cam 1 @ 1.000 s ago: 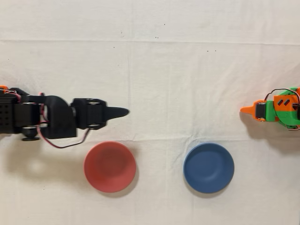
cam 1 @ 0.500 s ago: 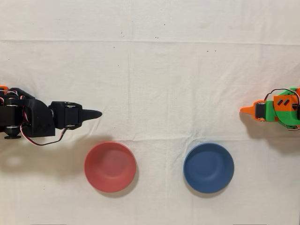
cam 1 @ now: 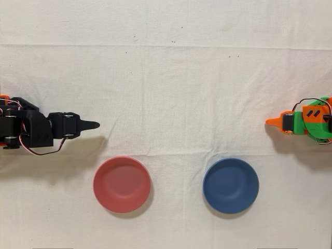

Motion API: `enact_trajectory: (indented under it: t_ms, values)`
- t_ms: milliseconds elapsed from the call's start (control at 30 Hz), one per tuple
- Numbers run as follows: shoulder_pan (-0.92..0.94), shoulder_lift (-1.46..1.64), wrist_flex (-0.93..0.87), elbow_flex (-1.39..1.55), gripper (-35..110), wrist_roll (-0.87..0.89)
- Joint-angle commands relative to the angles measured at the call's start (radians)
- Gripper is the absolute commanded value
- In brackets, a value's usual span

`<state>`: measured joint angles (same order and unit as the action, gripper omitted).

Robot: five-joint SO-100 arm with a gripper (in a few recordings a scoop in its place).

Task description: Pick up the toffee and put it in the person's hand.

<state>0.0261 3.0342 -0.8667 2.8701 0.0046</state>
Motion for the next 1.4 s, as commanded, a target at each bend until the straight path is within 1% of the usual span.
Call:
enact_trajectory:
  t_ms: [0,367,767,1367]
  values:
    - [0.026,0.1,-0.032,0.061,0,-0.008]
    - [0.025,0.27,-0.115,0.187,0,0.005]
    - [0.025,0.334,-0.166,0.256,0,0.028]
    - [0.025,0.334,-0.081,0.33,0,-0.006]
